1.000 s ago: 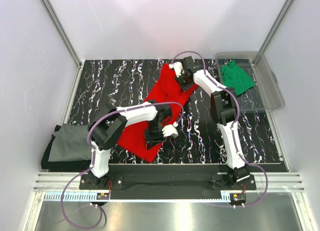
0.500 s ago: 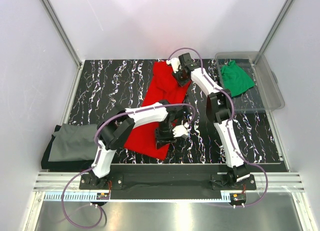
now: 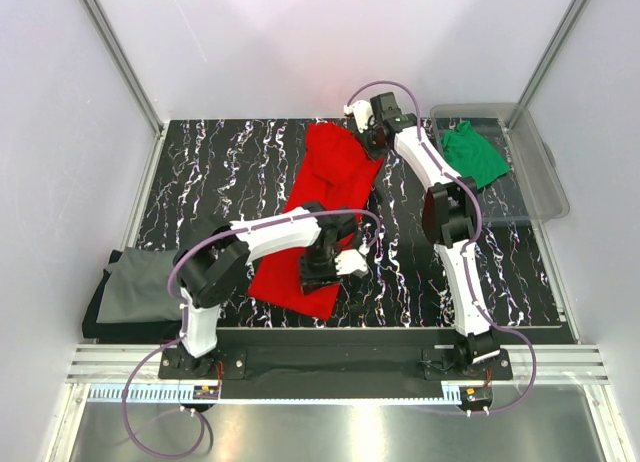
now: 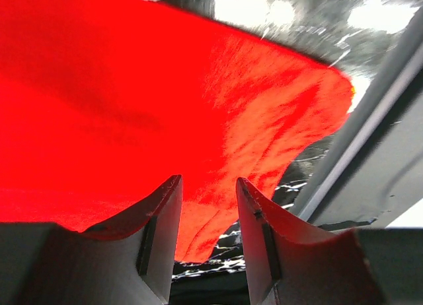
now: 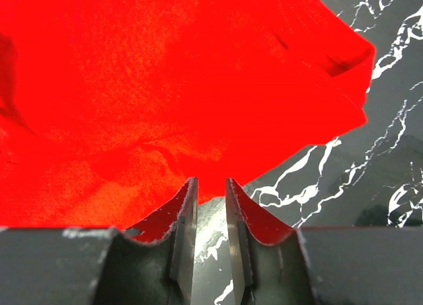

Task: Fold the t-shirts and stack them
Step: Fold the tshirt

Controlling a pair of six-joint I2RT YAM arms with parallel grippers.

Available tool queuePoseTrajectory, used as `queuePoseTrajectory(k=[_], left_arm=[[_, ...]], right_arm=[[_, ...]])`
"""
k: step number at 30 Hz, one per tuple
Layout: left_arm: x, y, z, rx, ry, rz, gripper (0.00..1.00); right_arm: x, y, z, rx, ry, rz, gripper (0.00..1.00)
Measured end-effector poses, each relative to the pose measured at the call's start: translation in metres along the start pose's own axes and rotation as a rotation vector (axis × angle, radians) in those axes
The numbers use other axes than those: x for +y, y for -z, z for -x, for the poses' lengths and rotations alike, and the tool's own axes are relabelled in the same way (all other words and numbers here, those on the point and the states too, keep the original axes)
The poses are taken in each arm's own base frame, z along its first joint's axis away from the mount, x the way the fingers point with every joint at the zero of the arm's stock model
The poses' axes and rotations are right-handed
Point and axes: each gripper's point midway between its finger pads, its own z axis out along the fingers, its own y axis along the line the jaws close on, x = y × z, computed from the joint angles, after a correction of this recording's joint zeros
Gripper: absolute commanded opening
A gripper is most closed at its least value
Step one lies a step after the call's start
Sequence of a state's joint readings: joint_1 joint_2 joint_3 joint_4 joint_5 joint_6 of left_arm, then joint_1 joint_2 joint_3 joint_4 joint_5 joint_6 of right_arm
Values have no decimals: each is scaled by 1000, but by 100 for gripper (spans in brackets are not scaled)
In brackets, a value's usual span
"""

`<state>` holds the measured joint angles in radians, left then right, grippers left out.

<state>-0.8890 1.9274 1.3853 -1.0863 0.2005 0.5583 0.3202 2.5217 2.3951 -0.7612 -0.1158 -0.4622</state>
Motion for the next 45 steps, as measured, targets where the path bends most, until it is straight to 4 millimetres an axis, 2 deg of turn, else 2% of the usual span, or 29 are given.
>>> queuePoseTrajectory(k=[5,10,15,26,30,32,34,35,36,38,39,41,43,45], left_arm=[[6,-18,-9,45,6,-11,43],[7,-20,-7,77,20,-32,43],[6,-20,1,109,30,-54,43],[6,-21,58,44,-19,-50,43],[6,-21,68,24,-25,-47,43],[7,-21,68,23,-21,-43,43],[6,-18,67,2,-19,-25,46],[6,-15,66,-8,-20,-14,49],[5,-9,63,-24,-21,7,51],[1,15,57,-68,-22,60,58],[-1,34,55,-108,-20,93,59],[-5,77,55,-217,-6,162,64],[-10,118,55,-341,35,214,68],[1,155,45,-464,152,249,71]], right_arm=[[3,-14,-14,31,17,13,30],[9,-39,-37,79,32,35,30],[5,-43,-31,60,53,25,30],[-6,-64,-6,-24,97,-10,30],[-7,-66,-3,-36,103,-16,30],[-8,-66,-3,-35,100,-19,33],[-10,-63,-2,-33,90,-33,45],[-10,-61,-4,-23,80,-39,47],[-12,-56,-7,-9,55,-48,54],[-12,-39,-13,16,-34,-60,67],[-9,-25,-17,32,-87,-59,70],[-8,9,-18,32,-172,-60,75],[-4,57,-12,-5,-274,-44,75],[4,108,-2,-79,-366,-16,72]])
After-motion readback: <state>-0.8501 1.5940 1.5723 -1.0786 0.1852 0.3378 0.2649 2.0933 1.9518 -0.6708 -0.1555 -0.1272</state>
